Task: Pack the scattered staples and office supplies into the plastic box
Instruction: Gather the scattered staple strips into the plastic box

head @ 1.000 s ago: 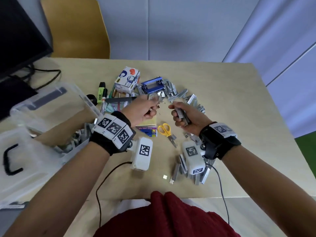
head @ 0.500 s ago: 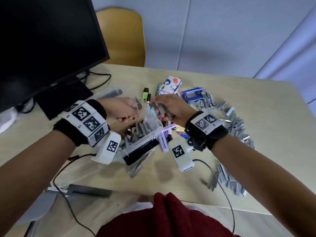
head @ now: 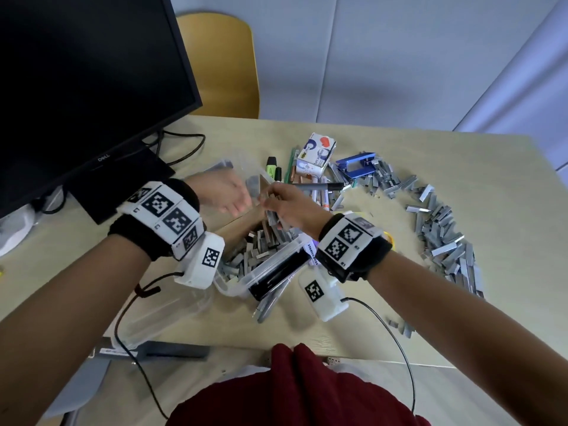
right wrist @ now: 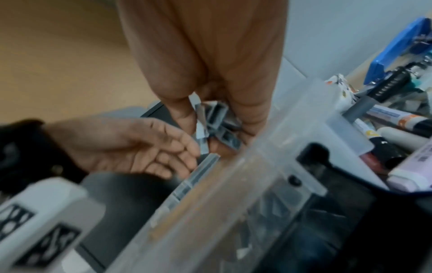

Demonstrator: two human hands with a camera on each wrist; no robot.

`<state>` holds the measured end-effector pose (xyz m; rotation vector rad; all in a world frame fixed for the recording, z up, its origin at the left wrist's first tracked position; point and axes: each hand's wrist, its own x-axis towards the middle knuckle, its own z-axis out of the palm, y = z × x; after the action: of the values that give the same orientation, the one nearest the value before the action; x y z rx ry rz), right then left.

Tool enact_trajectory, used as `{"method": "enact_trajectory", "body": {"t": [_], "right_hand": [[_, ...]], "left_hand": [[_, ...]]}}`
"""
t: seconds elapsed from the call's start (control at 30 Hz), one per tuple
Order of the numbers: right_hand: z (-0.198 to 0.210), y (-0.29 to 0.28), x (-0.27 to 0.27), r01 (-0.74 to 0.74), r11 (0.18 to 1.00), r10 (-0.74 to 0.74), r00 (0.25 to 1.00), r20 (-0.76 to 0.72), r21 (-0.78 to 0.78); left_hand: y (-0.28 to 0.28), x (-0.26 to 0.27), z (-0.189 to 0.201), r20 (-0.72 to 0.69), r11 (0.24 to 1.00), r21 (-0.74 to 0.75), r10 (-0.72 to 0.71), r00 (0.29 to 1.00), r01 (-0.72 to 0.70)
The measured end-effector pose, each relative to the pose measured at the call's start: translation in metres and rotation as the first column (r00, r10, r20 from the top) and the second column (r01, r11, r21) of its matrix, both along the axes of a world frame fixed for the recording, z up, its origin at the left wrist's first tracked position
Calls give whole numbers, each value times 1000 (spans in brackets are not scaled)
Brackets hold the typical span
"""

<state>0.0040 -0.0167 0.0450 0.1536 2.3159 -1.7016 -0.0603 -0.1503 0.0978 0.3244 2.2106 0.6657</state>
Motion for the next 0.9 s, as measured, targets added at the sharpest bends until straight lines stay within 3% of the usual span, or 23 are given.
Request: {"method": "enact_trajectory", "body": {"t": [0.1, 0.13, 0.27, 0.4, 0.63, 0.73, 0.9], "right_hand": [[-11, -11, 1, -109, 972, 125, 990, -67, 206], [-14, -12, 2, -150, 954, 174, 982, -72, 261], [-22, -15, 8, -232, 884, 277, 959, -56, 406], [-22, -9, 10, -180, 896, 252, 959, -130, 407], [-6, 45, 22, 108, 958, -6, 933, -360, 265], [-3, 90, 30, 226, 943, -135, 931, -341, 243], [-13, 178, 45, 306, 872, -213, 940, -267, 382]], "left_hand": [[-10, -19, -5, -406, 994, -78, 42, 913, -81], [-12, -23, -8, -455, 988, -133, 12, 890, -81], [-14, -32, -22, -343, 953, -302, -96, 934, -13], [-10, -37, -25, -346, 929, -370, -110, 932, -27], [38, -24, -1, -415, 971, -218, -4, 910, -95], [80, -7, 11, -440, 995, -99, -14, 898, -33], [158, 20, 10, -438, 998, 21, -42, 898, 57]]}}
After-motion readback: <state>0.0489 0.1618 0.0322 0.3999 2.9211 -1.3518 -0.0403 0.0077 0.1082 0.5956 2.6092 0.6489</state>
